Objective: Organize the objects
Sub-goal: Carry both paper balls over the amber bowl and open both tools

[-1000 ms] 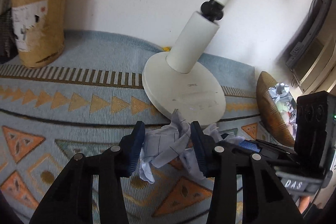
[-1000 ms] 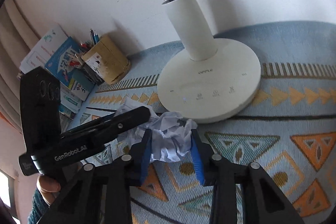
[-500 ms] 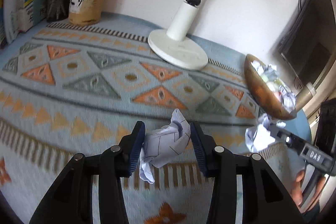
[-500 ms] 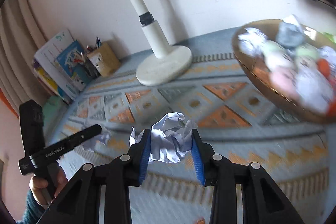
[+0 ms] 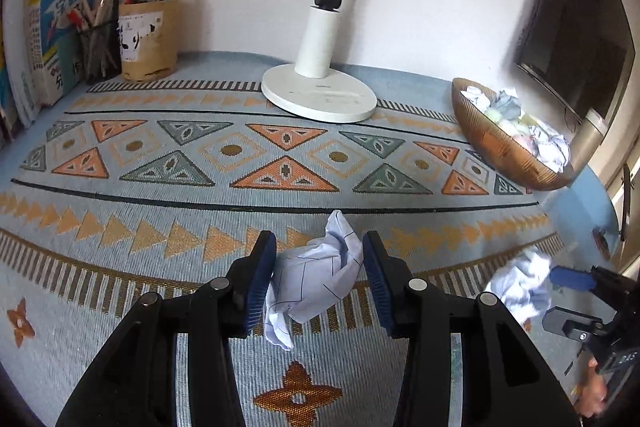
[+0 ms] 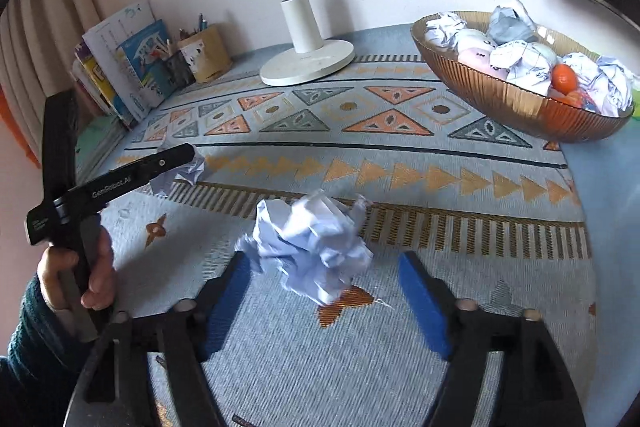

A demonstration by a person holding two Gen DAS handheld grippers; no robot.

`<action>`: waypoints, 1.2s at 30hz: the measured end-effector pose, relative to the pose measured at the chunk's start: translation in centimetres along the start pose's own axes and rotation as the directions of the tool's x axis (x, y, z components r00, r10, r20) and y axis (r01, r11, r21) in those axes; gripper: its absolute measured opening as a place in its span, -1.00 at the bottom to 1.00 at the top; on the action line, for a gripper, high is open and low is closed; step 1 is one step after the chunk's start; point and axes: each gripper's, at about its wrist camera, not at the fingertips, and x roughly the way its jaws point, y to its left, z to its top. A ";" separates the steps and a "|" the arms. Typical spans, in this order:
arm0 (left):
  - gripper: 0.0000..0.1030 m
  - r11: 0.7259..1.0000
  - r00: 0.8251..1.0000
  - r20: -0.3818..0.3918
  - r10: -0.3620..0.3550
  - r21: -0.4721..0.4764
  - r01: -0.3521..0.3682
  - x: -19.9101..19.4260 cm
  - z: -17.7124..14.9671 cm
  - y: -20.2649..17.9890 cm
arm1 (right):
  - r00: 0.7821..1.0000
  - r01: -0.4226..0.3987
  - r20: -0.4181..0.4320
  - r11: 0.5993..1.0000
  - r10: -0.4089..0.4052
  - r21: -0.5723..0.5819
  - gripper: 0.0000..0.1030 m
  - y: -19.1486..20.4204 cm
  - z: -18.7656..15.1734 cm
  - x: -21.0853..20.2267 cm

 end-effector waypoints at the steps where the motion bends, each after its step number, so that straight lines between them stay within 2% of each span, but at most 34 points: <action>1: -0.19 1.000 1.000 0.000 0.000 -0.003 0.000 0.0 0.0 0.0 | 1.000 0.006 0.004 1.000 -0.006 -0.002 0.71 0.1 0.1 0.0; 4: -0.19 1.000 1.000 0.000 0.003 -0.022 -0.003 0.0 0.1 0.3 | 1.000 0.001 0.018 1.000 -0.001 0.016 0.84 0.8 0.4 0.4; 7: -0.19 1.000 1.000 0.002 0.002 -0.028 -0.002 -0.1 0.1 0.4 | 1.000 0.014 -0.020 0.998 -0.012 0.065 0.91 1.3 0.7 1.9; 10: -0.19 1.000 1.000 0.000 0.003 -0.021 -0.003 -0.1 0.1 0.3 | 0.994 0.084 -0.078 0.995 -0.079 0.061 0.90 1.9 1.0 3.8; 11: -0.19 1.000 1.000 0.000 0.003 -0.019 -0.003 -0.1 0.1 0.3 | 0.993 0.104 -0.065 0.994 -0.101 0.043 0.87 2.2 1.1 3.8; 14: -0.19 1.000 1.000 -0.002 0.000 -0.016 0.000 0.0 0.1 0.2 | 0.996 0.085 -0.040 0.994 -0.082 0.062 0.74 2.0 1.2 3.6; 15: -0.19 1.000 1.000 -0.002 0.000 -0.015 0.000 0.0 0.0 0.2 | 0.996 0.082 -0.039 0.994 -0.079 0.077 0.46 1.8 1.1 3.6; 18: -0.19 1.000 1.000 -0.003 0.001 -0.013 -0.001 0.0 0.0 0.2 | 0.999 0.042 -0.022 0.995 -0.040 0.089 0.15 1.5 1.1 3.4; 22: -0.19 1.000 1.000 -0.002 0.027 -0.009 -0.027 0.0 0.1 -0.1 | 0.999 0.047 0.007 0.996 -0.048 0.078 0.00 1.9 0.9 2.8; 25: -0.19 0.999 0.999 0.001 0.044 0.015 -0.044 -0.2 0.3 -1.0 | 0.999 0.021 0.027 0.997 -0.023 0.079 -0.01 1.8 0.9 2.1; 28: -0.19 1.000 1.000 0.008 0.002 0.029 -0.002 -0.5 1.1 -2.9 | 0.996 -0.087 0.040 0.987 0.083 0.131 -0.01 0.3 1.3 0.9; 30: -0.19 0.998 1.000 0.017 -0.022 0.066 0.021 -0.4 2.3 -5.1 | 0.990 -0.128 0.080 0.978 0.116 0.163 -0.01 -1.3 2.1 -1.0; 34: -0.19 0.985 0.994 0.031 -0.104 0.143 0.099 0.3 5.2 -9.8 | 0.983 -0.101 0.172 0.975 0.068 0.195 -0.01 -5.1 4.5 -5.4; 36: -0.19 0.972 0.985 0.017 -0.171 0.164 0.166 1.4 7.2 -12.3 | 0.977 -0.036 0.214 0.980 -0.007 0.195 -0.01 -6.9 5.8 -7.4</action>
